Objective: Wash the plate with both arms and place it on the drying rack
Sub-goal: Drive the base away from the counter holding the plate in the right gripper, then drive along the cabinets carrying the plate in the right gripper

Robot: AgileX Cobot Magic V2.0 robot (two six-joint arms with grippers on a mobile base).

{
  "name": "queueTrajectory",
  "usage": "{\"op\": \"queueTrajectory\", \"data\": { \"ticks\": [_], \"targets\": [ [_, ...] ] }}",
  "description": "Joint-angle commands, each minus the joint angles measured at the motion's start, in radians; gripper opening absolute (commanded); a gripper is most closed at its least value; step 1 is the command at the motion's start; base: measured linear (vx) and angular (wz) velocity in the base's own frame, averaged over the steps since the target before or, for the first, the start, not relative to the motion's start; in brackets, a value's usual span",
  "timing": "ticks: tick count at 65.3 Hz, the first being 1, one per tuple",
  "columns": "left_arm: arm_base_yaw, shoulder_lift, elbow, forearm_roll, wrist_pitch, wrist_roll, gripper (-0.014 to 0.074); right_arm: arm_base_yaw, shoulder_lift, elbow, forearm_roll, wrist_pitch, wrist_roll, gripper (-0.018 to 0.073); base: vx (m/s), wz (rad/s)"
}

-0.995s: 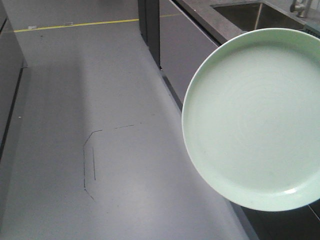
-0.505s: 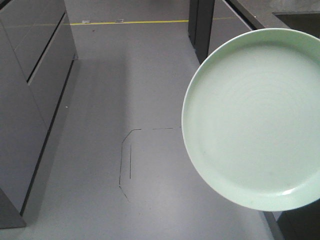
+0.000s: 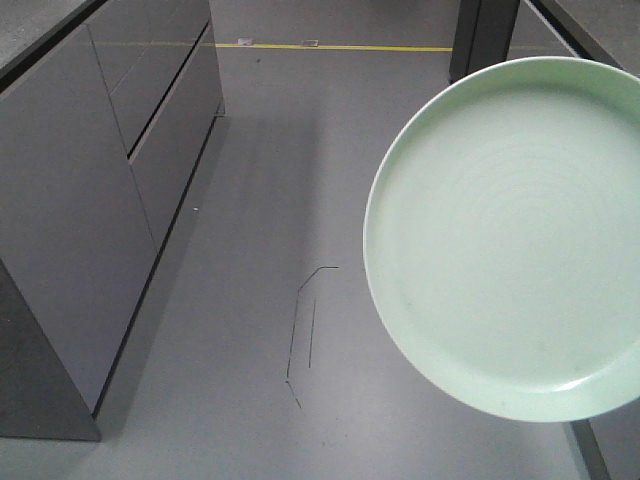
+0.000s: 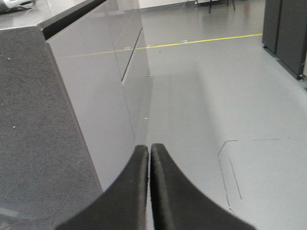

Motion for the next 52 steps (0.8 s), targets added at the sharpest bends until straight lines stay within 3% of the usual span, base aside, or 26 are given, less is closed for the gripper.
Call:
{"op": "queueTrajectory", "data": {
  "ticks": [1, 52],
  "targets": [
    [-0.001, -0.014, 0.019, 0.002, -0.079, -0.005, -0.0006, 0.0, 0.006, -0.024, 0.039, -0.055, -0.002, -0.0006, 0.11, 0.2],
    [-0.001, -0.014, 0.019, 0.002, -0.079, -0.005, -0.0006, 0.0, 0.006, -0.024, 0.039, -0.055, -0.002, -0.0006, 0.13, 0.07]
  ]
}}
